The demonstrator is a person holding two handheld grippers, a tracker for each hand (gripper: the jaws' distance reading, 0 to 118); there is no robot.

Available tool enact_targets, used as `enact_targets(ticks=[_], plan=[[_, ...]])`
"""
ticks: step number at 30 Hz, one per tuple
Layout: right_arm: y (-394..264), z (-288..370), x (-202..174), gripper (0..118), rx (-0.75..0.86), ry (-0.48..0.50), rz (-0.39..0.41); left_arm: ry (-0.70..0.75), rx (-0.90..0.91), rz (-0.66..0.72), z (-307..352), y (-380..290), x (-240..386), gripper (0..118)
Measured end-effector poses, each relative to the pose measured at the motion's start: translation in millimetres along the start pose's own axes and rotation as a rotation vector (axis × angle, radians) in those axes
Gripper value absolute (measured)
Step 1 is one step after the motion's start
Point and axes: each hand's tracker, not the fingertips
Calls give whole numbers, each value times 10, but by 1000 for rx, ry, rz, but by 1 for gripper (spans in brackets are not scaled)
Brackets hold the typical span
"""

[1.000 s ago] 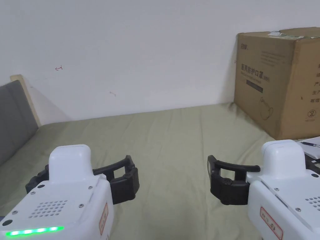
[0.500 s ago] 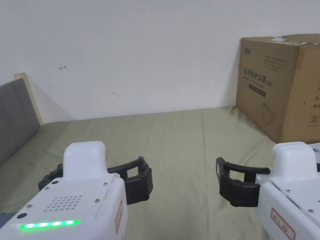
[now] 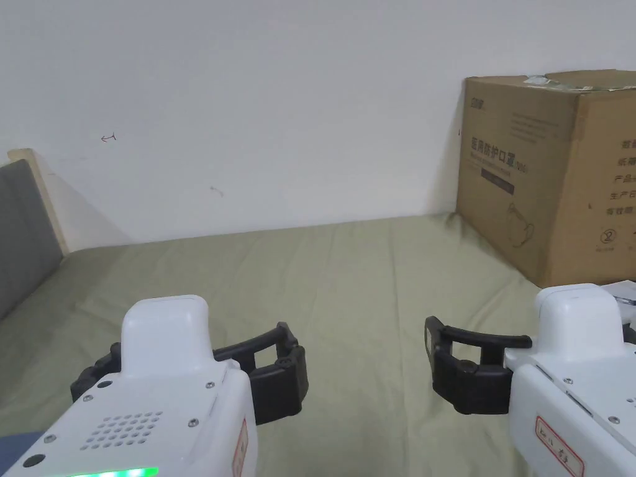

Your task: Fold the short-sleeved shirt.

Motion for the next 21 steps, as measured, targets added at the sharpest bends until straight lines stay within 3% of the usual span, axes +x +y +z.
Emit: enact_targets(ticks=[21], plan=[[-66, -31, -38, 118, -17, 4, -6, 34, 2, 9, -45, -58, -138, 114]])
